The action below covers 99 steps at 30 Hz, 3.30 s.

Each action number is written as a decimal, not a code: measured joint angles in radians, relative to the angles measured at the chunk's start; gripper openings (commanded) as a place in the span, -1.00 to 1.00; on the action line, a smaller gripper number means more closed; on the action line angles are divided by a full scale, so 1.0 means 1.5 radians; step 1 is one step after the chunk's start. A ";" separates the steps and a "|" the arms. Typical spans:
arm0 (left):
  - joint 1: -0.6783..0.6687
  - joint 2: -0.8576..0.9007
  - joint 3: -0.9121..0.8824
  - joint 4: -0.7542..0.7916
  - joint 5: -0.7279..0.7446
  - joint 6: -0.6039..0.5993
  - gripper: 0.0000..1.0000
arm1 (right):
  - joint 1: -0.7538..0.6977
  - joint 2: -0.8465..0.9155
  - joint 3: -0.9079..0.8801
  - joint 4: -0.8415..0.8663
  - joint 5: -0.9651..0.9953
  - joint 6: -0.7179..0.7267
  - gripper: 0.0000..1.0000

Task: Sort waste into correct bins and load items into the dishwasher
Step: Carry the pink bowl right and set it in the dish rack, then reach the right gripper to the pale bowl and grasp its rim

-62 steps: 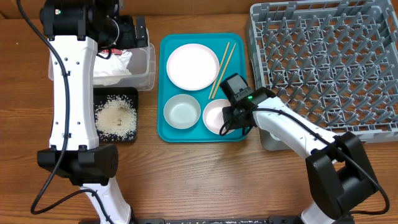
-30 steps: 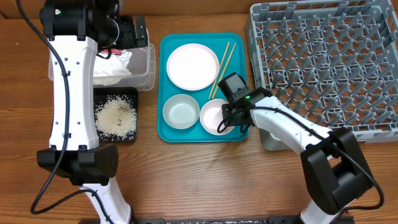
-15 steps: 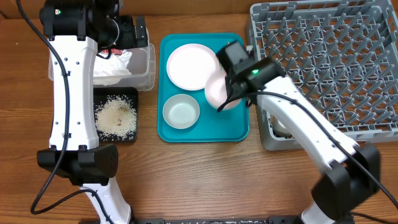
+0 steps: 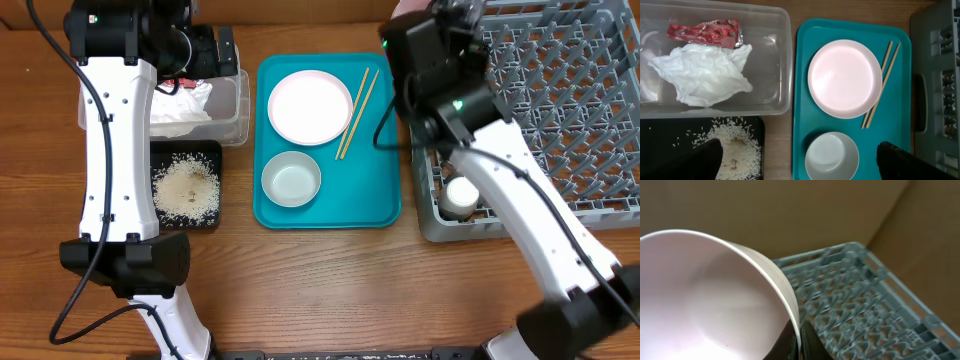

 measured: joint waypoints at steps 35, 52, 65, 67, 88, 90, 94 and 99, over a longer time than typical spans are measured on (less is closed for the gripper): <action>0.000 0.000 0.000 0.000 0.000 0.000 1.00 | -0.142 0.342 -0.001 0.515 0.027 -0.664 -0.92; 0.000 0.000 0.000 0.000 0.000 -0.002 1.00 | -0.099 0.346 -0.001 0.512 0.022 -0.693 -0.34; 0.000 0.000 0.000 0.000 0.000 -0.002 1.00 | -0.035 0.346 -0.001 0.524 0.037 -0.698 -0.05; 0.000 0.000 0.000 0.000 0.000 -0.002 1.00 | -0.032 0.346 -0.001 0.536 0.038 -0.695 0.06; 0.000 0.000 0.000 0.000 -0.001 -0.004 0.99 | -0.020 0.210 0.193 -0.125 -0.662 -0.282 1.00; 0.000 0.000 0.000 0.000 -0.001 -0.004 1.00 | -0.019 0.208 0.190 -0.145 -0.798 -0.254 1.00; 0.000 0.000 0.000 0.000 -0.001 -0.004 1.00 | -0.006 0.216 0.142 -0.147 -0.938 -0.188 0.65; 0.000 0.000 0.000 0.000 -0.001 -0.004 1.00 | 0.011 0.227 0.038 -0.123 -0.976 -0.083 0.42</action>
